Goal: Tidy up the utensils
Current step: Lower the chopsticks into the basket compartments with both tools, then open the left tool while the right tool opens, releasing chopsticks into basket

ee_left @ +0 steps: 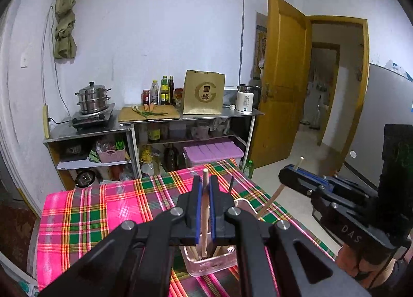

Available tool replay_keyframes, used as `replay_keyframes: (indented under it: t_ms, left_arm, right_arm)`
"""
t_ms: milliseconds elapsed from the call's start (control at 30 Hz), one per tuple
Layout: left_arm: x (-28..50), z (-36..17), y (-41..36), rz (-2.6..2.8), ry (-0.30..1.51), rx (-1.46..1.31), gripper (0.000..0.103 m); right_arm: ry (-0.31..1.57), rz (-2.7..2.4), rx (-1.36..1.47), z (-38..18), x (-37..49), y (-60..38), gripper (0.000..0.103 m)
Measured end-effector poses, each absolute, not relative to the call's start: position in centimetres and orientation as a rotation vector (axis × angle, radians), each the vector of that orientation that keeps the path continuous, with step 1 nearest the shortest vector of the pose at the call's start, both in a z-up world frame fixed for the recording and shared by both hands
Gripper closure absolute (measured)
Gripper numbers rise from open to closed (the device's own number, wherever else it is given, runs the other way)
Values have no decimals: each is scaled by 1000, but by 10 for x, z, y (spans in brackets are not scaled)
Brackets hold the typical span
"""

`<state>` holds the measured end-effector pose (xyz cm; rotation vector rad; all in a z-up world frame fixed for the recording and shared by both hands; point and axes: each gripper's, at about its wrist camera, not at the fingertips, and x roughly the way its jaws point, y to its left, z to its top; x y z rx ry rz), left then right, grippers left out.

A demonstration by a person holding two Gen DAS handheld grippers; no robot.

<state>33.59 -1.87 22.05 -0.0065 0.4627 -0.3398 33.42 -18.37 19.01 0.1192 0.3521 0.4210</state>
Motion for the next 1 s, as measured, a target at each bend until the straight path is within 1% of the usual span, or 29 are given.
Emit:
replay_keyframes:
  t_ms: [100, 400, 733, 1000]
  left_arm:
    - [343, 217, -19, -337, 464, -4, 97]
    - [371, 174, -25, -338, 538, -5, 97]
    - [381, 132, -32, -334, 618, 11, 97]
    - [381, 126, -30, -331, 631, 10, 97]
  right_arm:
    - [364, 425, 120, 181, 342, -180, 99]
    - [423, 433, 136, 141, 364, -174, 99]
    - [485, 424, 146, 106, 378, -173, 99]
    - [526, 420, 133, 93, 381, -170, 98]
